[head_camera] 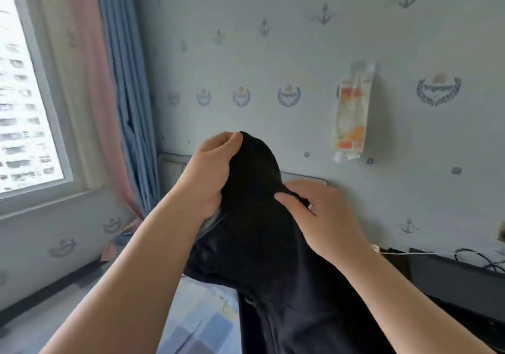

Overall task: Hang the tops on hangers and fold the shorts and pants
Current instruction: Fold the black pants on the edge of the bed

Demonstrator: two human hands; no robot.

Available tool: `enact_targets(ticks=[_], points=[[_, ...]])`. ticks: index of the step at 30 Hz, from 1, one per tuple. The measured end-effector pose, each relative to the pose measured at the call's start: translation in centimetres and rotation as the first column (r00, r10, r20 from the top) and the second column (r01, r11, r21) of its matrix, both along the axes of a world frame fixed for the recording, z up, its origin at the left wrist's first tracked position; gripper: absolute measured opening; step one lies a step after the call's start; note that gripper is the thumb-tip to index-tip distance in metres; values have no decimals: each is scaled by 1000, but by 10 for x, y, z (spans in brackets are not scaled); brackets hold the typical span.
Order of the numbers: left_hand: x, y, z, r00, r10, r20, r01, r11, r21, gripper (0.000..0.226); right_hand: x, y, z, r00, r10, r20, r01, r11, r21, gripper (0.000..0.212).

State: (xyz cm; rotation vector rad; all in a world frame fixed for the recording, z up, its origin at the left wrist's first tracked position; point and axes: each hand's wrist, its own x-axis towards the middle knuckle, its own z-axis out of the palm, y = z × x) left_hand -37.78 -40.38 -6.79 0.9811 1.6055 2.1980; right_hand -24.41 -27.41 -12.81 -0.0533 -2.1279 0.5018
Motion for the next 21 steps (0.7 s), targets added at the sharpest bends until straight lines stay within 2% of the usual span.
enact_targets(ticks=[1,3,5,6,8,9,11,13,15,17,19,21], points=[[-13,-14,7,1000,12,24,-11,1000,-6,25,-17,-11,4,1000,28,0,-28,1000,-2,40],[-39,-42,16,998,25,60,-24,1000,-14,26,-49,-29,6,995,104,-5,-104,993,-48,28],[-61,-69,21,995,25,92,-25,1000,-5,29,-79,-41,8,982,186,-23,-187,969,-159,38],[-73,-82,21,995,32,90,-32,999,1,29,-95,-46,8,974,221,-39,-224,951,-214,35],[-95,-105,21,998,47,48,-46,999,-5,26,-128,-56,8,960,272,-62,-278,923,-267,15],[-105,-115,21,999,45,17,-45,999,-17,26,-145,-62,10,953,301,-44,-302,914,-272,24],[-120,-132,19,999,34,-39,-36,997,-67,31,-177,-75,12,903,426,48,-400,878,-265,54],[-132,-149,17,992,47,-114,-65,985,-157,32,-208,-91,14,801,572,174,-518,809,-276,75],[-143,-164,14,971,84,-226,-144,955,-260,34,-239,-107,13,665,690,286,-595,720,-357,82],[-153,-180,11,923,169,-346,-296,888,-353,41,-267,-122,10,523,783,336,-649,622,-438,65],[-166,-194,6,862,253,-440,-443,799,-407,39,-293,-133,2,400,868,294,-713,497,-496,38],[-183,-208,1,801,343,-491,-565,706,-428,33,-319,-145,-5,291,925,244,-739,380,-556,27]])
